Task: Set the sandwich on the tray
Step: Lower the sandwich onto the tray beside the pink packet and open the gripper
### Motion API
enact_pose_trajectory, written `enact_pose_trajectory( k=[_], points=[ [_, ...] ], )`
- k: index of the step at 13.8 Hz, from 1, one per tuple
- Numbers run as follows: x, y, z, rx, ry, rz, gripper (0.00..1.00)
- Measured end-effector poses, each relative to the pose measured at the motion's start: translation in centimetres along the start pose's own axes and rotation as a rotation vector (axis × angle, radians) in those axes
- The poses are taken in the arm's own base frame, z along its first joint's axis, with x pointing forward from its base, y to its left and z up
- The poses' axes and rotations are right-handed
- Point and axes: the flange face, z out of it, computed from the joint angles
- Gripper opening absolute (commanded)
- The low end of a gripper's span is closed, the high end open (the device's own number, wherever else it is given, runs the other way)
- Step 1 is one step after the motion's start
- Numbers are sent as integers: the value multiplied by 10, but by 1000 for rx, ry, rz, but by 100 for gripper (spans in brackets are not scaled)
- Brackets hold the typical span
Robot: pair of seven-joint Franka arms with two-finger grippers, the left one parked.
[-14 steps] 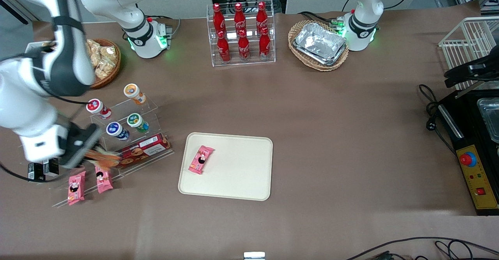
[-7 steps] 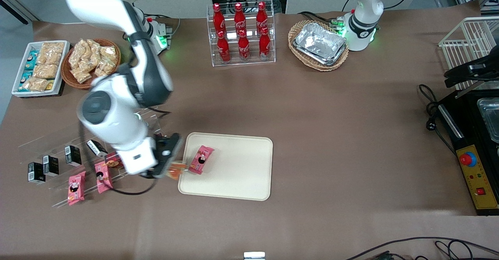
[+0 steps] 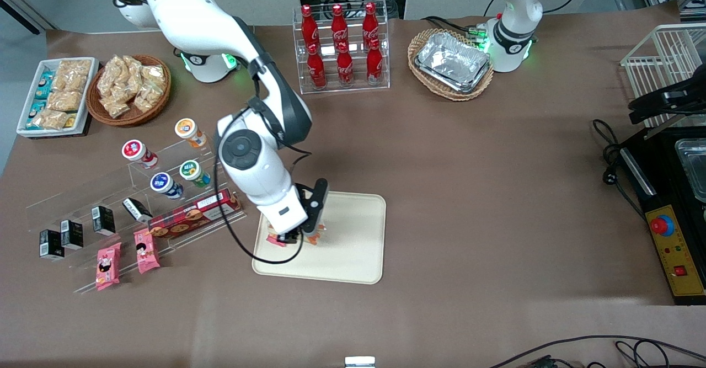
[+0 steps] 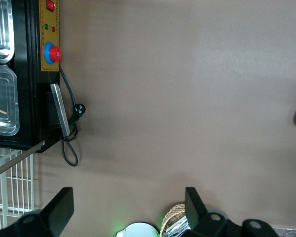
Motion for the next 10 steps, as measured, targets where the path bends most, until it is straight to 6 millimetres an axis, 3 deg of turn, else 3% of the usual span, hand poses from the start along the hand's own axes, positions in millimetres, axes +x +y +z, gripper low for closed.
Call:
enact_pose_trajectory(
  k=[5,10],
  points=[
    [-1,-1,55,-30,-19,-69,6],
    [13,-10,100,-73,-7,-105,6]
  ],
)
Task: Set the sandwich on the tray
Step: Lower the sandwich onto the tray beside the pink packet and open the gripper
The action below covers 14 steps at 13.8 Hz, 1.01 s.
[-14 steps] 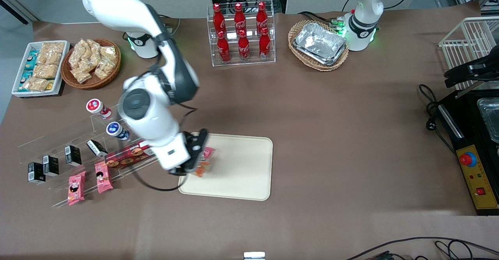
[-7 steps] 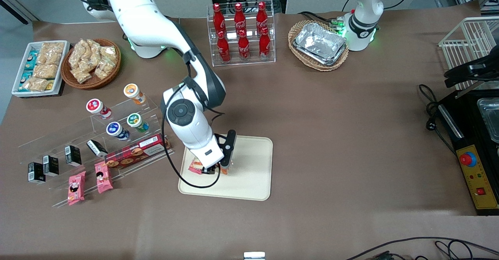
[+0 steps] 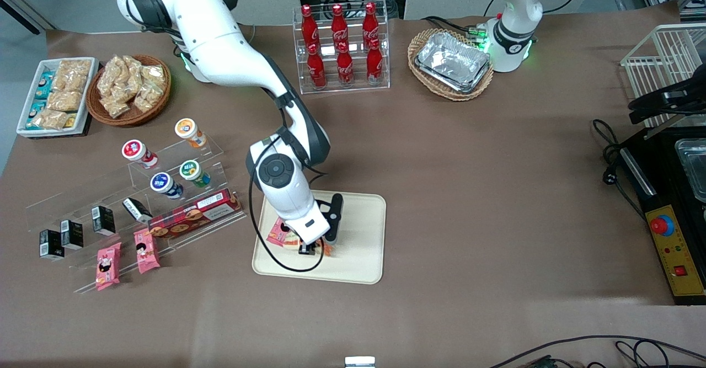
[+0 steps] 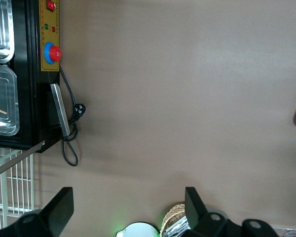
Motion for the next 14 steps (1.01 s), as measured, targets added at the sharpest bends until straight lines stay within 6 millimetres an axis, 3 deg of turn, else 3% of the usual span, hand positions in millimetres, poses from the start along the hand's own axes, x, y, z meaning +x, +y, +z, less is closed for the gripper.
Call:
enact_pose_trajectory(
  k=[3,4,5,6,14],
  points=[
    [13,1,16,-38,18,-20,6],
    [15,1,20,-48,23,-25,17],
    [16,2,23,-58,28,-28,90],
    [16,1,27,-67,32,-29,100],
    [30,-7,28,-65,60,-41,100]
  ],
)
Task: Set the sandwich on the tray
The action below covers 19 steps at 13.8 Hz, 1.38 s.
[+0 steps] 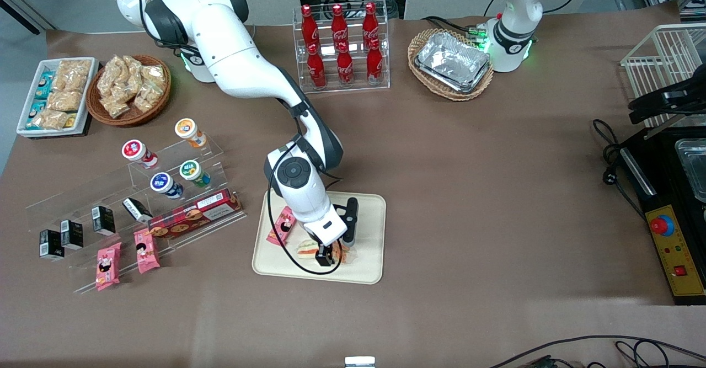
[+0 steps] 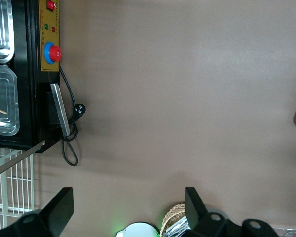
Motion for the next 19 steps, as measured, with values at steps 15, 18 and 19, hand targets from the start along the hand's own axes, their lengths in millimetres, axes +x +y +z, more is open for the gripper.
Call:
enact_pose_trajectory(
  k=[15,18,19],
  points=[
    [-6,54,-198,165,6,356,100],
    [-58,84,-266,170,-48,556,100],
    [-78,94,-289,167,-60,628,100]
  ],
)
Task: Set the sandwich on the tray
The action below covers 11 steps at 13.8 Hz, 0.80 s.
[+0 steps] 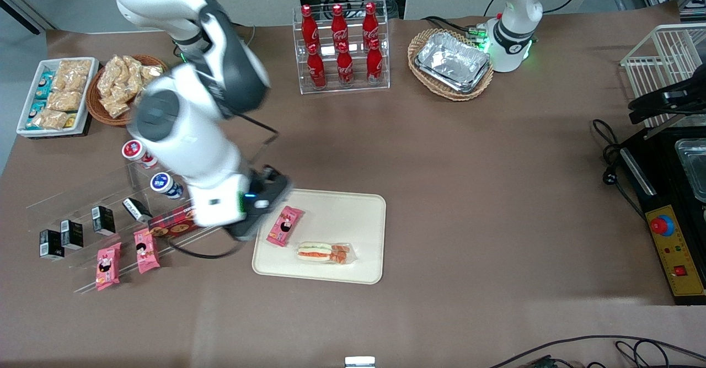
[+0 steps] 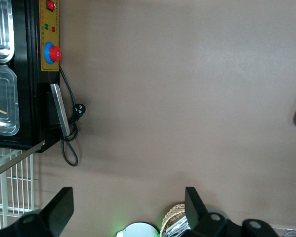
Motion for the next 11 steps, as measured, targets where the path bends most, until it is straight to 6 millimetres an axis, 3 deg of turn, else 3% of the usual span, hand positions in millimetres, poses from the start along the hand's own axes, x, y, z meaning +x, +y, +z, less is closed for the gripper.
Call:
enact_pose_trajectory(
  k=[3,7,9,11],
  points=[
    [-39,32,-72,8,9,263,100],
    [-106,44,-165,75,-34,536,100],
    [-144,56,-195,86,-77,650,100],
    [-176,70,-211,32,-123,745,100]
  ],
)
